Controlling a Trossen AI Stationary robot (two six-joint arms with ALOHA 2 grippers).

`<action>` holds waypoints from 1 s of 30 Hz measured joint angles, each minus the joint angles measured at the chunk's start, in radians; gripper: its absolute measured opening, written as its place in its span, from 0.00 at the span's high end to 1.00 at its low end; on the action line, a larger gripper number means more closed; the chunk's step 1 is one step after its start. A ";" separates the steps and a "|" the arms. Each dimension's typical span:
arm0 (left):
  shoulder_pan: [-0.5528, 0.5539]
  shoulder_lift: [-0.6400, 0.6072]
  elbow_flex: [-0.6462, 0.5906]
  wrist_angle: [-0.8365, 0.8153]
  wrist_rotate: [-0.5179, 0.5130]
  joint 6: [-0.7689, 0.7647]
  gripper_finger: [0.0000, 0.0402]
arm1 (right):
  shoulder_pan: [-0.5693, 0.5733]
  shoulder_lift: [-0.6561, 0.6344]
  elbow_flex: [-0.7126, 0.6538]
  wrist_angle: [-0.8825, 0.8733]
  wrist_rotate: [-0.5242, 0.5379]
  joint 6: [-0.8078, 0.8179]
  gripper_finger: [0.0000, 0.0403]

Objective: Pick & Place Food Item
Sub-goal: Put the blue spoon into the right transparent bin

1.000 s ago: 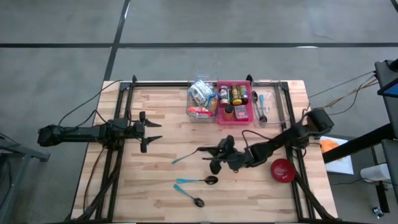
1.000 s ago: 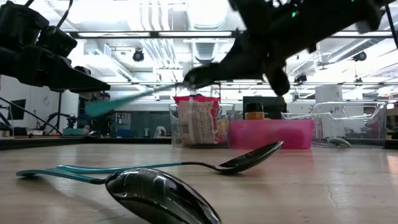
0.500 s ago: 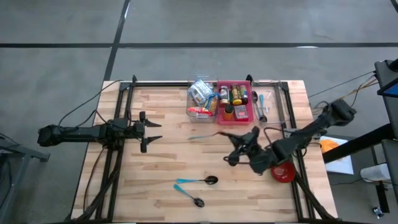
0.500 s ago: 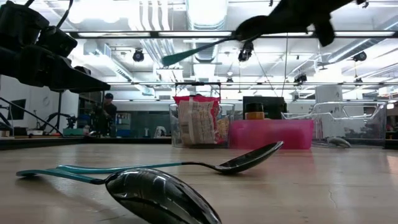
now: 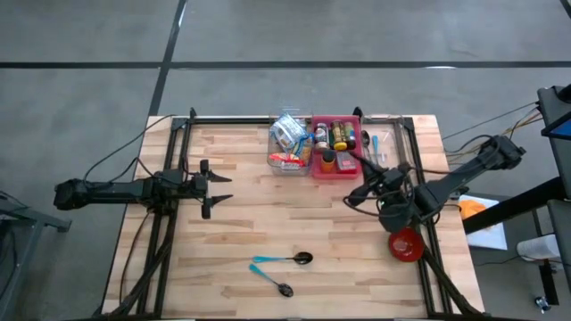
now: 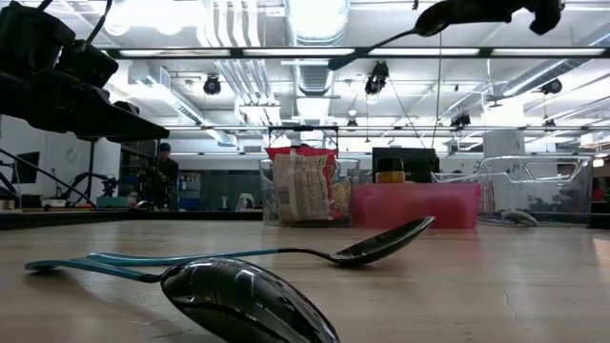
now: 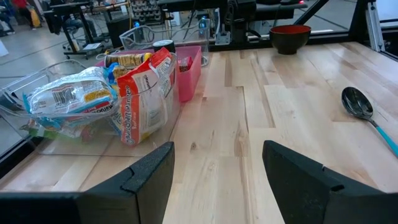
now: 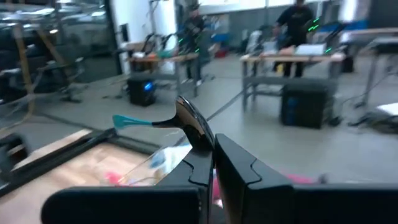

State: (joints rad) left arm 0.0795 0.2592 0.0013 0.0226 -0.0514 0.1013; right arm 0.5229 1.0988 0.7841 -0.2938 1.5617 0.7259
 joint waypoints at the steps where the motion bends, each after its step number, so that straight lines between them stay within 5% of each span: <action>1: 0.000 0.000 0.000 0.000 0.000 0.000 0.39 | -0.004 -0.008 -0.003 -0.005 0.009 -0.016 0.98; 23: 0.000 0.000 0.000 0.000 0.000 0.001 0.39 | -0.450 -0.098 -0.056 -0.205 0.008 -0.030 0.98; 30: 0.000 0.000 0.000 0.000 0.000 0.003 0.39 | -0.596 -0.098 -0.152 -0.204 -0.077 -0.019 0.98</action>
State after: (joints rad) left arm 0.0795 0.2592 0.0013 0.0226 -0.0515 0.1045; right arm -0.0733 1.0012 0.6317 -0.4980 1.4851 0.7071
